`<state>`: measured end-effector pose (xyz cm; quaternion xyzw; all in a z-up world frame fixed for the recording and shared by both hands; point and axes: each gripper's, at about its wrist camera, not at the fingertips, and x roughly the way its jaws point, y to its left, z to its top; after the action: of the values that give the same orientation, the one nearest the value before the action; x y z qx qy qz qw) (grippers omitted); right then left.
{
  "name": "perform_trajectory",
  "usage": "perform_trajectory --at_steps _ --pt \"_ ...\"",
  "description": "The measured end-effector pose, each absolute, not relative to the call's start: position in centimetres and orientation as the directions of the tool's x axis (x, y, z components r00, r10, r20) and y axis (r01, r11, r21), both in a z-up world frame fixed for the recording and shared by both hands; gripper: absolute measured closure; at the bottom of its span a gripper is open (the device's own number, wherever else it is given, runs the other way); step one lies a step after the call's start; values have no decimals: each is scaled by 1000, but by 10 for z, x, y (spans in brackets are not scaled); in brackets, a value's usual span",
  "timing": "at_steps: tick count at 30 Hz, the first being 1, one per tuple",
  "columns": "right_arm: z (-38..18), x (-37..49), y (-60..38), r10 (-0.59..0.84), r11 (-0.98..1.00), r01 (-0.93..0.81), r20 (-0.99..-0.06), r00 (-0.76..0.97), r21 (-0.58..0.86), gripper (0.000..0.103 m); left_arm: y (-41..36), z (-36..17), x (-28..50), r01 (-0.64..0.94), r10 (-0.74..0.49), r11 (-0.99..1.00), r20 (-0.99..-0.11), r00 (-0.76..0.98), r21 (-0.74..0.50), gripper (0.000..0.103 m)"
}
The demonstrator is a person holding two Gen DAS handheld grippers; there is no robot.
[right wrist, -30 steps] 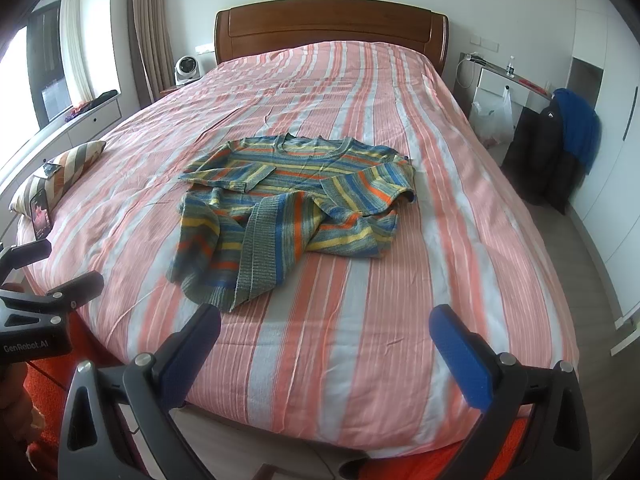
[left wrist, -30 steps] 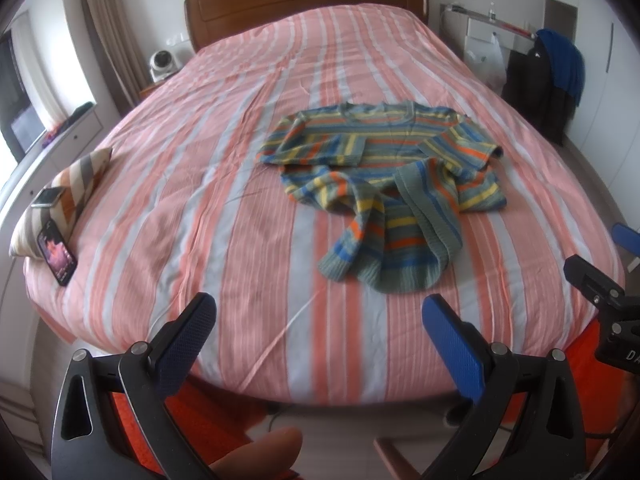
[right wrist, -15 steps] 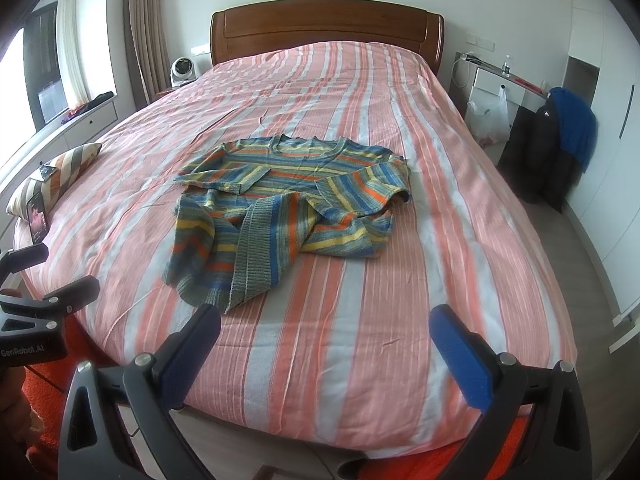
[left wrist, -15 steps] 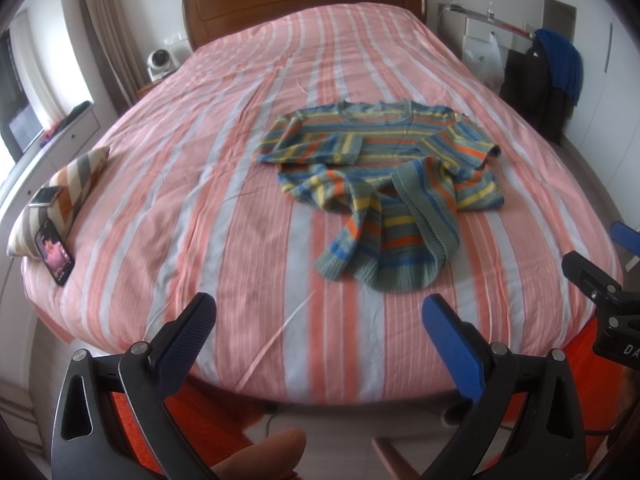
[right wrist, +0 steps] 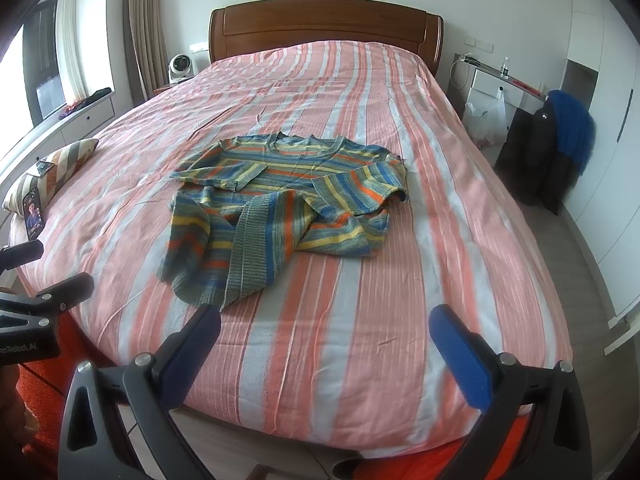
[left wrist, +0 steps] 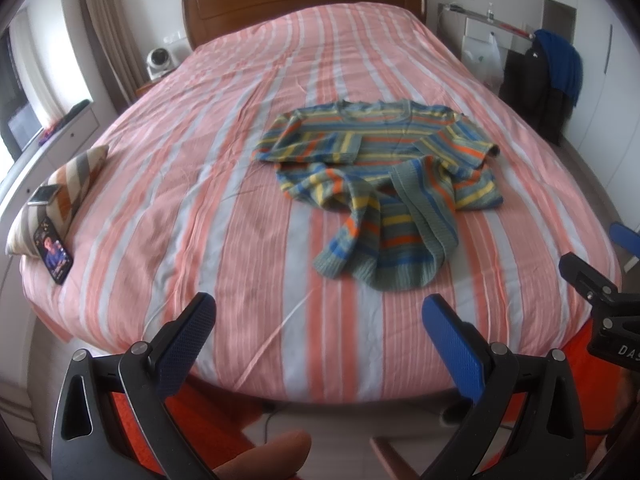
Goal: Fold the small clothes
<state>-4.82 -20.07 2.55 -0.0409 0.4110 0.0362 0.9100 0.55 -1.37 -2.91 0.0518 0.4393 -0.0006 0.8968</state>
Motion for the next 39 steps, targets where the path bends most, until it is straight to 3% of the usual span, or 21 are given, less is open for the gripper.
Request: perform_trajectory --at_steps 39 --pt "22 -48 -198 33 994 -103 -757 653 -46 0 -17 -29 0 47 41 995 -792 609 88 0"
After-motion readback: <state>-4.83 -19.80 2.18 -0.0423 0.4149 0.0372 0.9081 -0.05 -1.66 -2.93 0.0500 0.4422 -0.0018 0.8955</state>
